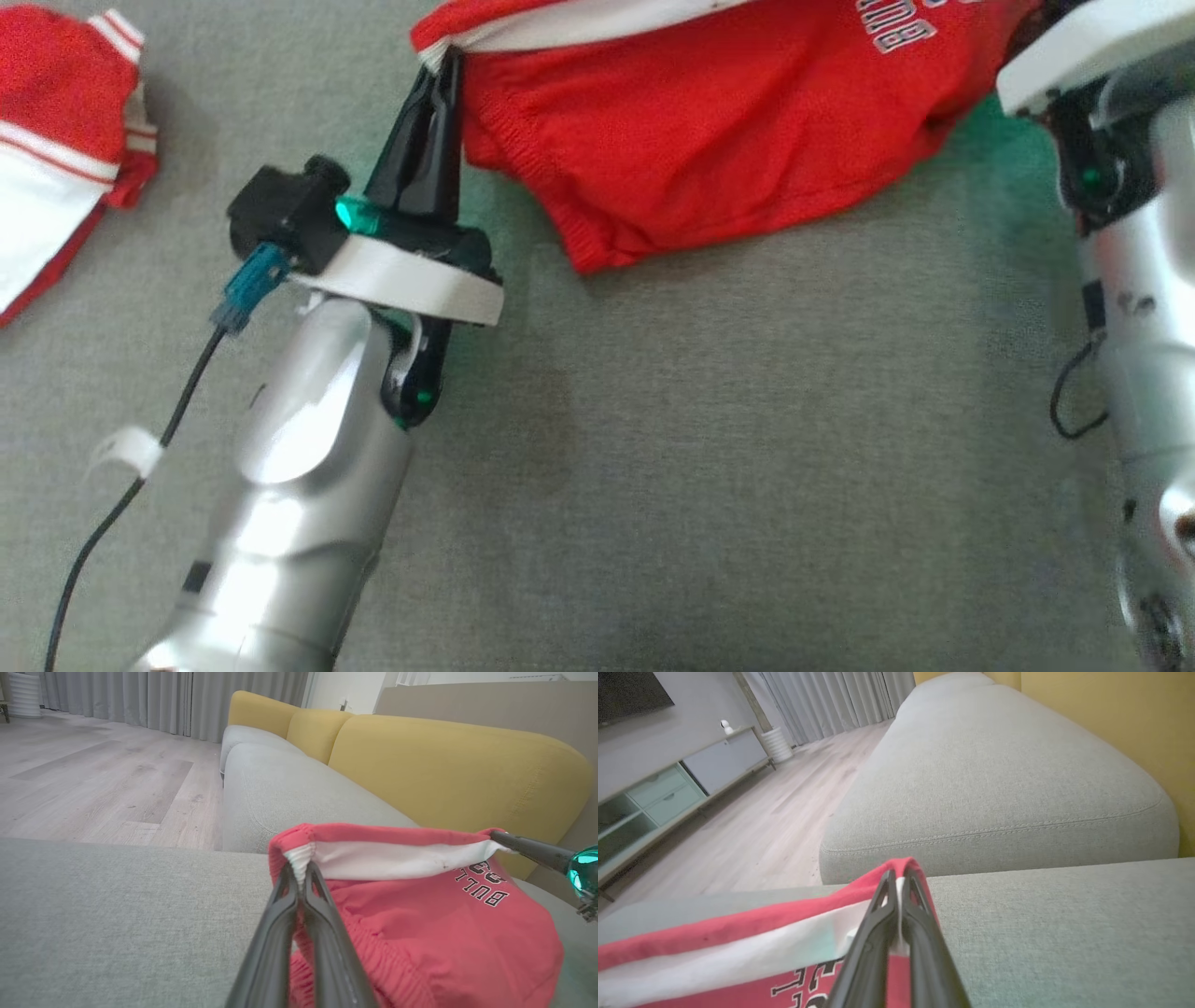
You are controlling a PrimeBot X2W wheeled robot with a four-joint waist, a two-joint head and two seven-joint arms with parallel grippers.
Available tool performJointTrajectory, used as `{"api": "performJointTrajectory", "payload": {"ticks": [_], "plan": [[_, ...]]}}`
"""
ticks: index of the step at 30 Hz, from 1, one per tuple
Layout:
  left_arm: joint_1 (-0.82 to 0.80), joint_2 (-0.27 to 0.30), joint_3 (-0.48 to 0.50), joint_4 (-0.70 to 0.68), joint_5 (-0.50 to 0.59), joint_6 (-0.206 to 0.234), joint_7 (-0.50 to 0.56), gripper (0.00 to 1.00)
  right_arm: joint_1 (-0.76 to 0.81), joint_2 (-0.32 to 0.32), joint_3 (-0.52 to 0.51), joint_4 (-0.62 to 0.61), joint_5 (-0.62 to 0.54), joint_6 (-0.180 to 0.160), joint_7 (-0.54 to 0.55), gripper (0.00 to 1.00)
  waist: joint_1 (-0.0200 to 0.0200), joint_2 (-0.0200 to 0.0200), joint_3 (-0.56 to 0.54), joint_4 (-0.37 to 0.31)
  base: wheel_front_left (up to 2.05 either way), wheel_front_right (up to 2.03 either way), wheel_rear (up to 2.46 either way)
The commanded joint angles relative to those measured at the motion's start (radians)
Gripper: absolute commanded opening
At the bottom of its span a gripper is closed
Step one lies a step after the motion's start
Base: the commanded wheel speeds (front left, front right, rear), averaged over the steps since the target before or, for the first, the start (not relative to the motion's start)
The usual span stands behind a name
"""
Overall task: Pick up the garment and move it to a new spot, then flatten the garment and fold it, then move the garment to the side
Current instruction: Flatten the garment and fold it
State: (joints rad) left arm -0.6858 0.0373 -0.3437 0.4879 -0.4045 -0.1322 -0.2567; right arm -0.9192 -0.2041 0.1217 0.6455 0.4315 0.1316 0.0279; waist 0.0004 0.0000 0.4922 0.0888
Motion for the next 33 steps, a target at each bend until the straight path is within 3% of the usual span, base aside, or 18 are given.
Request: {"api": "performJointTrajectory", "payload": {"ticks": [1, 4, 5, 6, 7, 13, 18, 23, 30, 32, 33], "plan": [[-0.015, 0.013, 0.013, -0.015, -0.008, 0.002, -0.005, 0.0, -0.023, 0.009, 0.007, -0.012, -0.02, -0.001, -0.003, 0.0, -0.0004, 0.0, 0.025, 0.026, 0.0, 0.0, 0.0], [-0.047, 0.013, -0.021, 0.018, -0.029, 0.002, -0.005, 0.0, -0.081, 0.014, 0.002, 0.057, -0.07, -0.001, -0.023, 0.0, -0.0004, 0.0, 0.042, 0.037, 0.0, 0.0, 0.0], [-0.056, 0.013, -0.03, 0.026, -0.037, 0.002, -0.005, 0.05, -0.098, 0.016, -0.002, 0.078, -0.084, -0.001, -0.035, 0.08, -0.0004, 0.0, 0.046, 0.04, 0.0, 0.0, 0.0], [-0.063, 0.013, -0.037, 0.032, -0.044, 0.002, -0.005, 0.62, -0.112, 0.018, -0.006, 0.096, -0.1, -0.001, -0.052, 0.82, -0.0004, 0.0, 0.049, 0.042, 0.0, 0.0, 0.0], [-0.066, 0.013, -0.043, 0.037, -0.052, 0.004, -0.005, 1.0, -0.127, 0.02, -0.012, 0.113, -0.117, -0.001, -0.071, 1.0, -0.0004, 0.0, 0.052, 0.043, 0.0, 0.0, 0.0], [-0.043, 0.013, -0.047, 0.055, -0.058, 0.033, -0.005, 1.0, -0.163, 0.012, -0.023, 0.19, -0.214, -0.001, -0.198, 1.0, -0.0004, 0.0, 0.051, 0.039, 0.0, 0.0, 0.0], [0.037, 0.013, -0.011, 0.045, -0.021, 0.052, -0.005, 1.0, -0.117, -0.013, 0.018, 0.239, -0.225, -0.001, -0.235, 1.0, -0.0004, 0.0, 0.02, 0.028, 0.0, 0.0, 0.0], [0.128, 0.013, 0.031, 0.011, 0.024, 0.067, -0.005, 1.0, -0.039, -0.045, 0.084, 0.309, -0.224, -0.001, -0.181, 1.0, -0.0004, 0.0, -0.016, 0.023, 0.0, 0.0, 0.0], [0.206, 0.013, 0.055, -0.018, 0.036, 0.069, -0.005, 1.0, 0.035, -0.031, 0.188, 0.349, -0.129, -0.001, -0.069, 1.0, -0.0004, 0.0, -0.042, 0.028, 0.0, 0.0, 0.0], [0.221, 0.013, 0.057, -0.018, 0.044, 0.071, -0.005, 1.0, 0.058, -0.035, 0.22, 0.355, -0.076, -0.001, -0.03, 0.0, -0.0004, 0.0, -0.06, 0.031, 0.0, 0.0, 0.0], [0.227, 0.013, 0.059, -0.017, 0.047, 0.072, -0.005, 1.0, 0.065, -0.036, 0.22, 0.355, -0.055, -0.001, -0.029, 0.0, -0.0004, 0.0, -0.068, 0.031, 0.0, 0.0, 0.0]]}}
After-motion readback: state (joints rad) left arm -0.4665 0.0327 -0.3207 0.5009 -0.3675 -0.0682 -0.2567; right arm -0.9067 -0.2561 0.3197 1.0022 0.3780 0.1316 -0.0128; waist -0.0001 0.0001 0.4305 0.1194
